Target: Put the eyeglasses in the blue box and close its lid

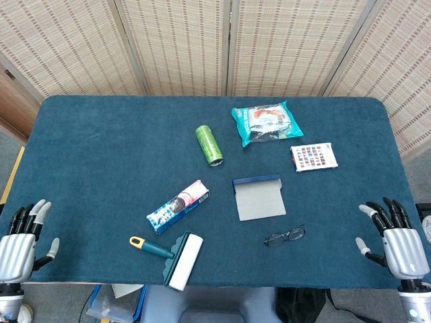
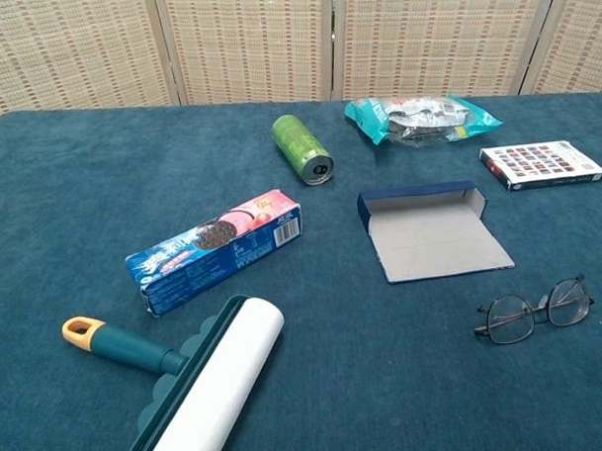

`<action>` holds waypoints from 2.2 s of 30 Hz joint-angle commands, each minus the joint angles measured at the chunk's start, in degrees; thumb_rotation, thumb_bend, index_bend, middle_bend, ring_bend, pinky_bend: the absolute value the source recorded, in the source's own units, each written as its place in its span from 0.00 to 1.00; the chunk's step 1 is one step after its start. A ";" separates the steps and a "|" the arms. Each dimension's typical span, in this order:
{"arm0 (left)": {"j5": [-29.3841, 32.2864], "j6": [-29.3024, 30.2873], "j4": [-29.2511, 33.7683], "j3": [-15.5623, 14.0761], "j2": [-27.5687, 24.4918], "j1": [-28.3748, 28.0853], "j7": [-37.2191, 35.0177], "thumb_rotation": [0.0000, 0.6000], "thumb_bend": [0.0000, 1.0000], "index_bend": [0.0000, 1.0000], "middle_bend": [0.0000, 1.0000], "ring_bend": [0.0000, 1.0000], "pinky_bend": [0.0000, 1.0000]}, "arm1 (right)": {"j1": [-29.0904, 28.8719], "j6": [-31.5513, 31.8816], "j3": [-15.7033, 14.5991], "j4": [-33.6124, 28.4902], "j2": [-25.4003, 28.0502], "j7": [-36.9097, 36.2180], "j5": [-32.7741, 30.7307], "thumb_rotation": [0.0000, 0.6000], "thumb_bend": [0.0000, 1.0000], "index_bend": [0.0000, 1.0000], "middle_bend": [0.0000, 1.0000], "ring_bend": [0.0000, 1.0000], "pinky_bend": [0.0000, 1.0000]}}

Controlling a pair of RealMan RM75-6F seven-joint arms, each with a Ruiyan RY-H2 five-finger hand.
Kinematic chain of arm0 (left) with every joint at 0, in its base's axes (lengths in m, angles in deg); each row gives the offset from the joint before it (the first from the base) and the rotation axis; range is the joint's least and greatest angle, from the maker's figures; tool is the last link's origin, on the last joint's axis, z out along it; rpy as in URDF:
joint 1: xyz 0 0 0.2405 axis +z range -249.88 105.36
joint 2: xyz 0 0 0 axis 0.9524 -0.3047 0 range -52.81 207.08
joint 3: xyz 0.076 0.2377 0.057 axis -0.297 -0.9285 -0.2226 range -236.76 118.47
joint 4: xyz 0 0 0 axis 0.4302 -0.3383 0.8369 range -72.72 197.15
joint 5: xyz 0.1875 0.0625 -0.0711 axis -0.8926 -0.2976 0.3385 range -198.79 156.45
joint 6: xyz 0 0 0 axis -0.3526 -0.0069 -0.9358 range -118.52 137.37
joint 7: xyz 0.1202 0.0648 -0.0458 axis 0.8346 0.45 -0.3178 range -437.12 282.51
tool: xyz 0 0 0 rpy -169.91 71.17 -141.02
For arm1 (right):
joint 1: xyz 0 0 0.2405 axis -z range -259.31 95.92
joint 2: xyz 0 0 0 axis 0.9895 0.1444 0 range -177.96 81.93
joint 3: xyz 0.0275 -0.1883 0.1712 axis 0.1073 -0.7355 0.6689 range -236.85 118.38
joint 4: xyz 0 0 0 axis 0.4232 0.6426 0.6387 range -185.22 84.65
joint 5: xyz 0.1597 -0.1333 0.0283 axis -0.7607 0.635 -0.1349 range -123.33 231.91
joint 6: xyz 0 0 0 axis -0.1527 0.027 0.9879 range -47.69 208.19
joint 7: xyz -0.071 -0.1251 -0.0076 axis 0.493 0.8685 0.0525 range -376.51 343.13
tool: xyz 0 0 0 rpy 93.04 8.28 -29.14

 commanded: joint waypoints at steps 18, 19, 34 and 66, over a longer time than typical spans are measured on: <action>0.02 0.32 -0.41 -0.33 0.27 0.26 -0.45 1.00 0.40 0.00 0.00 0.00 0.00 | -4.92 -8.75 -3.25 -2.06 -0.13 4.70 5.42 1.00 0.28 0.21 0.18 0.04 0.02; 0.04 0.43 -0.45 -0.36 0.25 0.35 -0.51 1.00 0.40 0.00 0.00 0.00 0.00 | -5.47 -9.79 -3.40 -2.15 -0.30 5.08 5.52 1.00 0.28 0.21 0.18 0.04 0.02; 0.94 1.09 -1.25 -0.85 0.11 1.66 -2.08 1.00 0.40 0.00 0.00 0.00 0.00 | -14.44 -24.31 -2.04 4.20 -8.77 10.00 2.00 1.00 0.28 0.28 0.18 0.04 0.02; 2.04 0.74 -3.03 -0.81 0.63 2.44 -3.57 1.00 0.40 0.00 0.00 0.00 0.00 | -22.83 -32.54 -2.33 13.95 -18.10 9.72 -1.79 1.00 0.31 0.40 0.18 0.04 0.02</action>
